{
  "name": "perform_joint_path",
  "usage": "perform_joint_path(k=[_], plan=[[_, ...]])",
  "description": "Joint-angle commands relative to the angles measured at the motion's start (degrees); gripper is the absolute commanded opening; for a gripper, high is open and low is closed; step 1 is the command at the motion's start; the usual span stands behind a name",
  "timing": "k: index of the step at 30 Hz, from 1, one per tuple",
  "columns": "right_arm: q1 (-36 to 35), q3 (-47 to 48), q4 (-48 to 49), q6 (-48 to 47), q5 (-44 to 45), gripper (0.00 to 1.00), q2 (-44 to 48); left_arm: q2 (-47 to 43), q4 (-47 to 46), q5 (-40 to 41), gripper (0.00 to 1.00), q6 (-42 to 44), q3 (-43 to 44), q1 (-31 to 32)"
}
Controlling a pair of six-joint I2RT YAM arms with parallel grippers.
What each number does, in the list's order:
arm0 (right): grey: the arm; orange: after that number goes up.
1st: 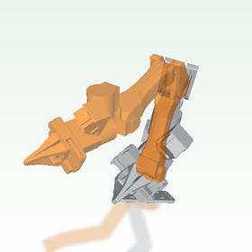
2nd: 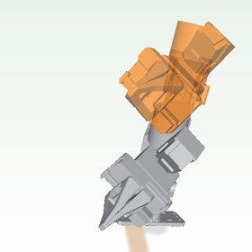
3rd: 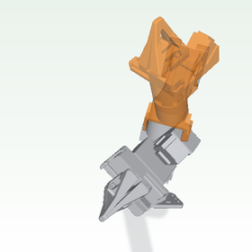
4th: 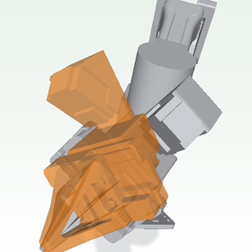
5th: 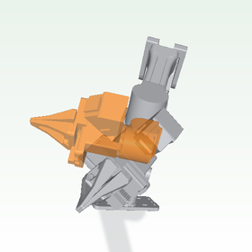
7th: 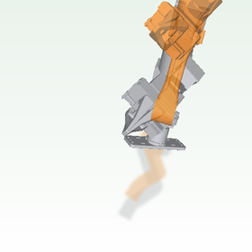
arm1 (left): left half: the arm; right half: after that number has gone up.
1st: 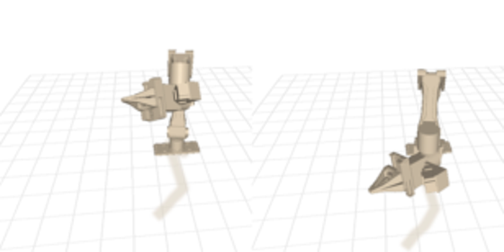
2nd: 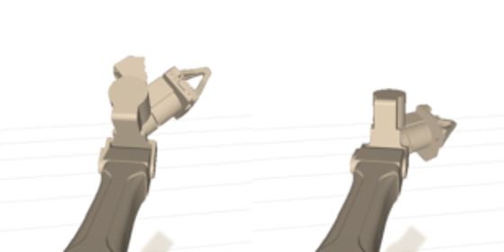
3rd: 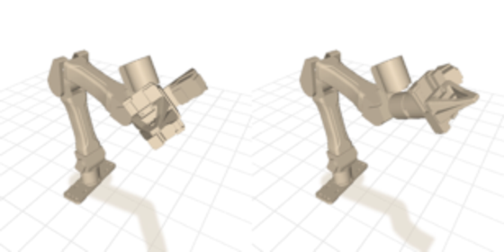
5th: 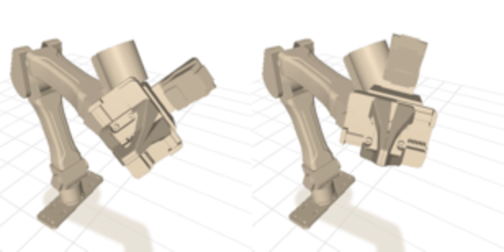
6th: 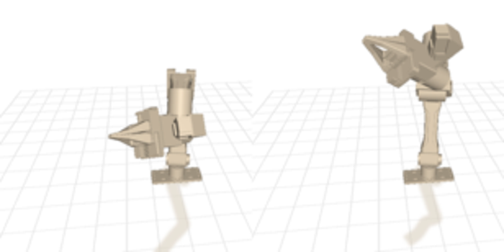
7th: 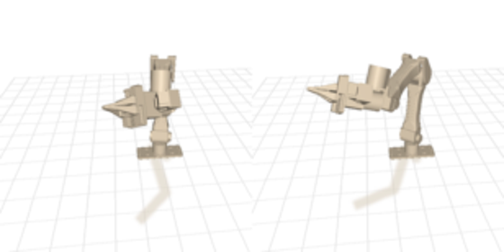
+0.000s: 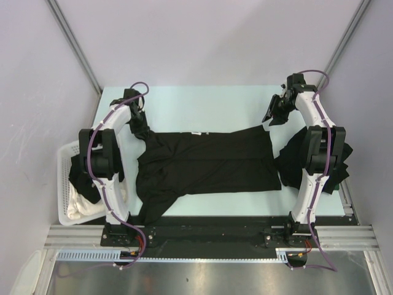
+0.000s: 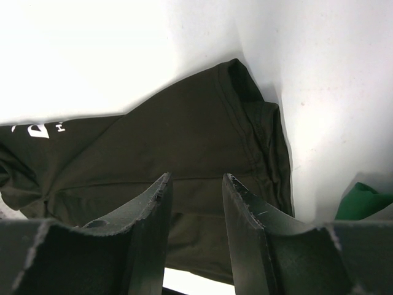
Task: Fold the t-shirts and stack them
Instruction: Fold the tshirt
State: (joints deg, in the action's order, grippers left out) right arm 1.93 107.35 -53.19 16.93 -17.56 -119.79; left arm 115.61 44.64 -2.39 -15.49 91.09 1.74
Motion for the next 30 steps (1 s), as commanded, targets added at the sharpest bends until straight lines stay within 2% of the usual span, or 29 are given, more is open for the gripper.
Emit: perform_joint_path(k=[1,4,19,26,30], plan=[[0.0,0.9,1.0,0.3,-1.3,0.43,1.5,-1.0,-1.5,-1.6,0.12,0.1,0.1,-0.1],[-0.1,1.1,1.2,0.4,-1.4,0.43,1.5,-1.5,-1.0,-1.0,0.0,0.1,-0.1,-0.1],[-1.8,3.0,1.1,1.7,-3.3,0.44,-0.4,-15.0,11.2,10.7,0.0,3.8,-3.7,-0.2],[-1.8,5.8,-0.1,2.3,-4.4,0.44,-1.6,-18.6,15.0,8.7,0.01,3.8,-8.3,-0.2],[-1.8,7.3,-0.7,2.1,-4.8,0.44,-2.0,-19.4,15.6,7.0,0.08,4.0,-10.7,-0.2]])
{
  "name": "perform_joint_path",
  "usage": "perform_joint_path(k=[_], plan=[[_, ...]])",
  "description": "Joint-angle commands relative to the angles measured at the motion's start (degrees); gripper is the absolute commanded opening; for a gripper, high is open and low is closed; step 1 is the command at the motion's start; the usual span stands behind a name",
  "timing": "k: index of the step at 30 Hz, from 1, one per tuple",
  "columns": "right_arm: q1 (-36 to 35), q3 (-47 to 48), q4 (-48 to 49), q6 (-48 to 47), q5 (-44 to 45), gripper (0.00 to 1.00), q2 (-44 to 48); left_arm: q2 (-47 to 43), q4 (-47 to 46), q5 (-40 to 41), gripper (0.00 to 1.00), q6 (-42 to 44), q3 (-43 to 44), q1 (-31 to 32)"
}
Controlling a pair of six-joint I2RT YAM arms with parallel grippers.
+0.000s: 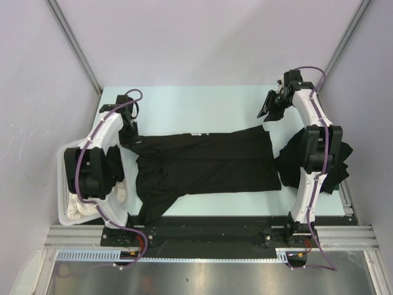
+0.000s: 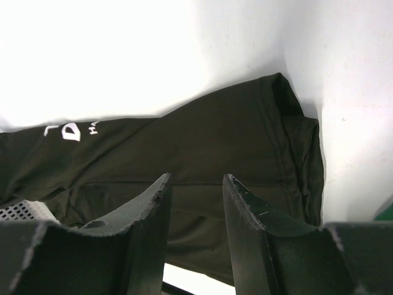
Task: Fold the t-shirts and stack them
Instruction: Fold the tshirt
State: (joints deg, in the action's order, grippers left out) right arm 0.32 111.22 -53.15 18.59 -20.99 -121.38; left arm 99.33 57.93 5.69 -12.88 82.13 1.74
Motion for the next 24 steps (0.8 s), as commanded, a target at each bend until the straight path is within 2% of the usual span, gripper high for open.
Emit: perform_joint_path(k=[1,7,15,24], plan=[[-0.1,3.6,-0.7,0.5,-1.4,0.44,-0.5,-3.2,2.4,-0.9,0.09,1.3,-2.3,-0.2],[-0.1,2.8,-0.8,0.2,-1.8,0.44,-0.3,-1.8,2.5,-0.2,0.18,1.0,1.4,-0.2],[0.6,0.9,-0.5,0.1,-2.1,0.45,0.5,4.3,6.1,-0.2,0.19,1.4,14.8,-0.2],[0.8,0.4,0.5,-0.5,-0.4,0.45,0.0,8.7,-1.3,-3.4,0.19,-0.2,14.2,0.5]])
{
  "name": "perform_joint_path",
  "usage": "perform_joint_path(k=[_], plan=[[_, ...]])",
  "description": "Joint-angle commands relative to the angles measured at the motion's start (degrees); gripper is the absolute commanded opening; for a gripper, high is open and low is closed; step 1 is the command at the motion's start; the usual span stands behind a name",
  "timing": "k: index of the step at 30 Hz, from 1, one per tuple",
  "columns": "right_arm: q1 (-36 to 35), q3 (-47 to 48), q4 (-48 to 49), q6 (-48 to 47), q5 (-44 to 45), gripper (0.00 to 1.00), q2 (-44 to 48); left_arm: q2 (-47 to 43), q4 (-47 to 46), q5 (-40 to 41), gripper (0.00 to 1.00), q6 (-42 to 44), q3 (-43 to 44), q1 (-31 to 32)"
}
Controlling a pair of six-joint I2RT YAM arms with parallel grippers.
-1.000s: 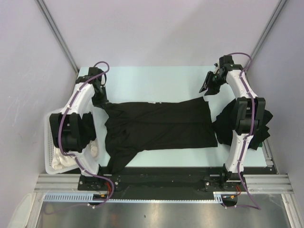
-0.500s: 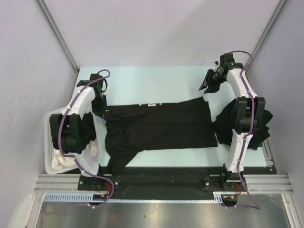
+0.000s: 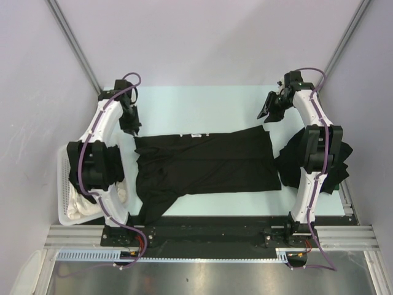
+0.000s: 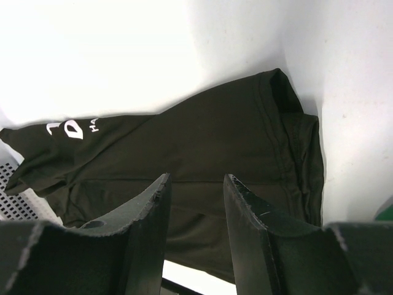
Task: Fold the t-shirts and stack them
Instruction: Fold the tshirt
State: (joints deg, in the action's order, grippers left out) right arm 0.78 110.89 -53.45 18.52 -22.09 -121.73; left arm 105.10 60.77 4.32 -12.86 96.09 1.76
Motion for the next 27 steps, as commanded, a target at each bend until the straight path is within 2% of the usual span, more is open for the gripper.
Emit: perform_joint_path(k=[1,13,27], plan=[[0.5,0.7,0.8,-0.5,0.9,0.45,0.0,3.9,-5.0,-2.6,0.19,-0.4,-0.1,0.6],[0.5,-2.0,1.5,-1.7,4.1,0.45,-1.3,9.2,-8.6,-5.1,0.18,-0.7,-0.1,1.7],[-0.2,-2.9,4.4,-3.4,9.8,0.45,-4.6,10.6,-7.2,-4.4,0.2,1.0,2.9,1.7]])
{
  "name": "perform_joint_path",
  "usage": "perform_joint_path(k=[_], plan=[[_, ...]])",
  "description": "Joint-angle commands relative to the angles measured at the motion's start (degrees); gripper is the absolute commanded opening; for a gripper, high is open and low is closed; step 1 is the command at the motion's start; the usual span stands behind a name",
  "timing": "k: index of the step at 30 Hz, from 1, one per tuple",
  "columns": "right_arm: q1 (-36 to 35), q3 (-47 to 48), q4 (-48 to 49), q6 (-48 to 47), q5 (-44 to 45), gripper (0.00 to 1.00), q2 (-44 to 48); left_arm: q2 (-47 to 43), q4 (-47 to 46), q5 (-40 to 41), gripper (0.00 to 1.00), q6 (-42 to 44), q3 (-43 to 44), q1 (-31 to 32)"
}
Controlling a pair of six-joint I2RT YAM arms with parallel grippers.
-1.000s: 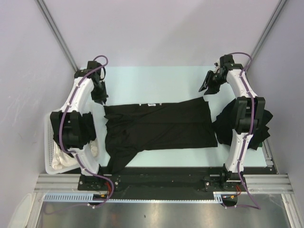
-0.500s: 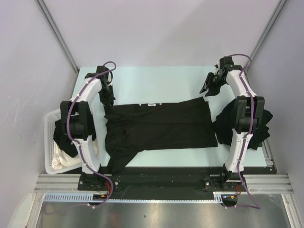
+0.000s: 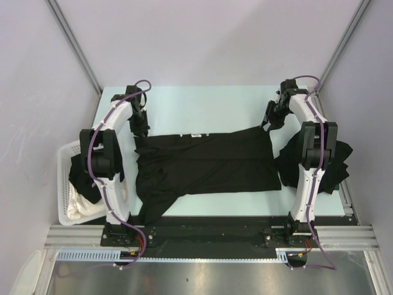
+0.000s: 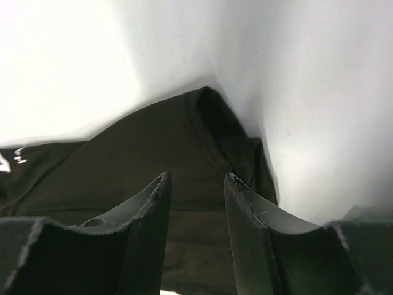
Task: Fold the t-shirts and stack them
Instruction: Fold the tshirt
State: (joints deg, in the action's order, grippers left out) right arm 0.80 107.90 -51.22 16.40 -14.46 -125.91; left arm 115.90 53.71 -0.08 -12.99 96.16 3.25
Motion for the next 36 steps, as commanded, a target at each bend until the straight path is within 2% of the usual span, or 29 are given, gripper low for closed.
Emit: perform_joint_path(k=[1,5,18,25,28,31,36], plan=[[-0.3,0.1,2.5,-1.3,2.2,0.45,-0.8,-0.1,-0.2,0.0,0.2,1.2,2.8,0.2],[-0.3,0.3,2.8,-1.3,2.2,0.45,-2.0,0.7,-0.3,1.5,0.2,1.5,2.7,0.1],[-0.6,-2.3,3.3,-1.3,1.3,0.44,-1.2,1.6,-2.1,-1.4,0.18,0.6,0.5,0.3],[-0.6,-2.5,3.3,-1.6,1.5,0.45,-1.9,2.3,-2.0,-1.5,0.2,0.8,0.3,0.4],[-0.6,-2.8,3.5,-1.6,1.5,0.44,-2.1,2.8,-2.2,-1.8,0.19,1.0,0.3,0.4],[-0.6,-2.8,3.5,-1.5,1.8,0.42,-2.6,3.1,-2.6,-2.1,0.12,0.8,0.0,0.4],[-0.6,-3.0,3.6,-1.9,2.5,0.37,-2.9,3.4,-3.1,-2.4,0.11,0.5,-0.3,1.1]])
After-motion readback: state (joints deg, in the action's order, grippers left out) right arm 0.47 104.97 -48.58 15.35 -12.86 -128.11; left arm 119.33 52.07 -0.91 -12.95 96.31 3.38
